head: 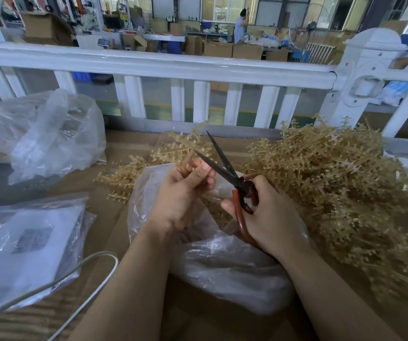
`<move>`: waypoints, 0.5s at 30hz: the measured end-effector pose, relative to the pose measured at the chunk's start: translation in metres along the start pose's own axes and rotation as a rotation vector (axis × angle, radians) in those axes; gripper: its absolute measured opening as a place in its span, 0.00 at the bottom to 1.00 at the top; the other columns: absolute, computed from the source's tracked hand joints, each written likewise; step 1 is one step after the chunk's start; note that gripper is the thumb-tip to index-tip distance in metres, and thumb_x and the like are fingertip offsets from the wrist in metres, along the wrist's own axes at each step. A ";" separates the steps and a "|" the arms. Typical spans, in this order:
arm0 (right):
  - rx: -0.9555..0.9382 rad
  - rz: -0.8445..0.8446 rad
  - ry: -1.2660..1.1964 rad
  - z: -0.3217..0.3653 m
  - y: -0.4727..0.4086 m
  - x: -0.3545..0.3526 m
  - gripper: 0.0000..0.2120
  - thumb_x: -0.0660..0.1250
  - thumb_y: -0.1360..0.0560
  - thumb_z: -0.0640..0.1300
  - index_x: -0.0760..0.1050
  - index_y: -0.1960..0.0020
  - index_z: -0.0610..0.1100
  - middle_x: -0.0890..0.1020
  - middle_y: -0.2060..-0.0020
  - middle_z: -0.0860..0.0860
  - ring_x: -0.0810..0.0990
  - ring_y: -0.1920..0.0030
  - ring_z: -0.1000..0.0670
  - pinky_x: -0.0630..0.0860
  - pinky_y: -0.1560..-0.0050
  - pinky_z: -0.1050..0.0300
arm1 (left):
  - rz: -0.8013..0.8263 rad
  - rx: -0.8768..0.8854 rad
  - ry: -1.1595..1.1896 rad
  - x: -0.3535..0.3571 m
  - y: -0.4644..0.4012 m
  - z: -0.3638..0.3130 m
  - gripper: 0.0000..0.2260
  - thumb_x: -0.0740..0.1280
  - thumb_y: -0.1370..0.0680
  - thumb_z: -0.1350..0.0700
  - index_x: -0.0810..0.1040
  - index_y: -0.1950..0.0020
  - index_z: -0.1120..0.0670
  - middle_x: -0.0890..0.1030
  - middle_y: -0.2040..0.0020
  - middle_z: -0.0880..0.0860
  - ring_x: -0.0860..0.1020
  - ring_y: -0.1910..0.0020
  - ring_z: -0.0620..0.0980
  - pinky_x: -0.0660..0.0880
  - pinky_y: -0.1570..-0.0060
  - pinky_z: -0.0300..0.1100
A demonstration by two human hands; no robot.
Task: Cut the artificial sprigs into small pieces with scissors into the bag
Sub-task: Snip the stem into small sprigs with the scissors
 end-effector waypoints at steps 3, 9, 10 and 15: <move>-0.020 -0.004 0.039 0.001 -0.001 0.000 0.24 0.65 0.32 0.74 0.69 0.49 0.56 0.75 0.59 0.60 0.75 0.60 0.61 0.67 0.66 0.66 | -0.013 -0.001 0.030 -0.001 0.000 0.000 0.06 0.65 0.28 0.62 0.80 0.64 0.59 0.78 0.70 0.54 0.75 0.68 0.49 0.75 0.59 0.40; -0.019 -0.018 0.092 0.001 0.001 0.001 0.28 0.61 0.35 0.79 0.69 0.49 0.58 0.75 0.61 0.62 0.75 0.61 0.65 0.64 0.68 0.70 | 0.026 0.001 0.002 0.002 0.001 0.002 0.03 0.64 0.27 0.63 0.75 0.58 0.62 0.76 0.68 0.55 0.74 0.65 0.51 0.74 0.57 0.41; -0.016 -0.018 0.085 0.000 0.001 0.001 0.28 0.61 0.35 0.79 0.69 0.50 0.58 0.76 0.61 0.62 0.75 0.61 0.65 0.65 0.68 0.70 | 0.037 -0.001 -0.002 0.002 0.001 0.003 0.03 0.64 0.27 0.63 0.76 0.59 0.62 0.77 0.68 0.55 0.74 0.65 0.50 0.75 0.57 0.41; -0.019 -0.034 0.059 -0.001 0.002 0.001 0.32 0.57 0.38 0.84 0.68 0.50 0.59 0.77 0.63 0.63 0.76 0.62 0.65 0.68 0.68 0.69 | 0.099 -0.034 -0.013 0.002 0.000 0.006 0.05 0.68 0.24 0.63 0.77 0.59 0.62 0.79 0.68 0.54 0.77 0.66 0.48 0.76 0.58 0.40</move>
Point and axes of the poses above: each hand's wrist, its own y-axis away from the middle knuckle, its own x-axis out of the palm, z = x × y, the point moved 7 cm from there along -y, towards the middle knuckle
